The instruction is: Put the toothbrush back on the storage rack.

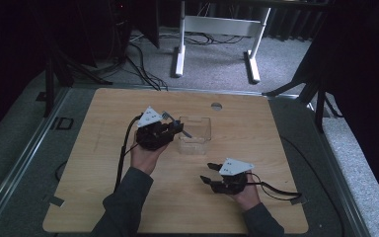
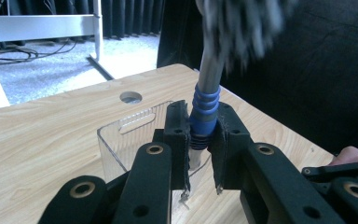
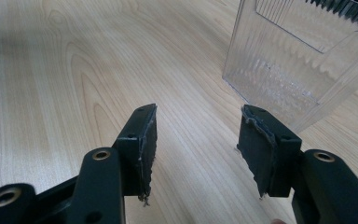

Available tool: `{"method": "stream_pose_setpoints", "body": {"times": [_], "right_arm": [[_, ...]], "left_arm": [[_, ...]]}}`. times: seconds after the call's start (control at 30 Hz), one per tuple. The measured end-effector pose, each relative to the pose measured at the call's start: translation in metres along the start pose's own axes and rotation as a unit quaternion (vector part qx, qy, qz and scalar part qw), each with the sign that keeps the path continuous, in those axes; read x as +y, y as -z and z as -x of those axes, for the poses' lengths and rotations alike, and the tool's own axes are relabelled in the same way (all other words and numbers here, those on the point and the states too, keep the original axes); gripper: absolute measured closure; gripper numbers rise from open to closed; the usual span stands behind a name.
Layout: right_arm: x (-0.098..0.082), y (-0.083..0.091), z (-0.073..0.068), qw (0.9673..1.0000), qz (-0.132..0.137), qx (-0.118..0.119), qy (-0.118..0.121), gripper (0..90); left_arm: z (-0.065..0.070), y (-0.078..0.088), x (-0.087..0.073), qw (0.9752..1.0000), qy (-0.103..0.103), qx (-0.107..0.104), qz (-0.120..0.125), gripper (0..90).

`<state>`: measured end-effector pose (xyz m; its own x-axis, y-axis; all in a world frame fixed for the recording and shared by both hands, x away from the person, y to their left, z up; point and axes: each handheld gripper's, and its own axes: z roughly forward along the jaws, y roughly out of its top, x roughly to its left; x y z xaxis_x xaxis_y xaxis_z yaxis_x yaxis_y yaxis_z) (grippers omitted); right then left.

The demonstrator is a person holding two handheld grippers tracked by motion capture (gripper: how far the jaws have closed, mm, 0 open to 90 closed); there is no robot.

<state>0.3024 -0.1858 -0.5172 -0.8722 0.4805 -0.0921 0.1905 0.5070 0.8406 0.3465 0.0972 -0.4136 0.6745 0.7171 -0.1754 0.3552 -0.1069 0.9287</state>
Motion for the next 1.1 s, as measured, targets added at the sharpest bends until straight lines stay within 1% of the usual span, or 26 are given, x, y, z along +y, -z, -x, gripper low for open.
{"method": "stream_pose_setpoints", "body": {"times": [0.3, 0.6, 0.8, 0.93, 1.1], "right_arm": [[0.000, 0.001, 0.000, 1.0000, 0.002, -0.001, 0.000, 46.0], [0.000, 0.002, 0.000, 1.0000, 0.001, -0.002, 0.000, 45.9], [0.000, 0.002, 0.000, 1.0000, 0.001, -0.003, 0.001, 45.9], [0.000, 0.002, 0.000, 1.0000, 0.001, -0.002, 0.001, 46.0], [0.000, 0.003, -0.001, 1.0000, 0.002, -0.002, 0.001, 46.0]], "left_arm": [[-0.001, -0.007, -0.002, 1.0000, 0.001, 0.007, 0.001, 78.3], [-0.004, -0.016, -0.005, 0.9999, 0.002, 0.015, -0.008, 78.2], [-0.007, -0.025, -0.009, 0.9996, 0.005, 0.020, -0.022, 78.2], [-0.009, -0.031, -0.012, 0.9992, 0.003, 0.021, -0.033, 78.2], [-0.011, -0.040, -0.017, 0.9982, -0.003, 0.032, -0.051, 78.2]]}}
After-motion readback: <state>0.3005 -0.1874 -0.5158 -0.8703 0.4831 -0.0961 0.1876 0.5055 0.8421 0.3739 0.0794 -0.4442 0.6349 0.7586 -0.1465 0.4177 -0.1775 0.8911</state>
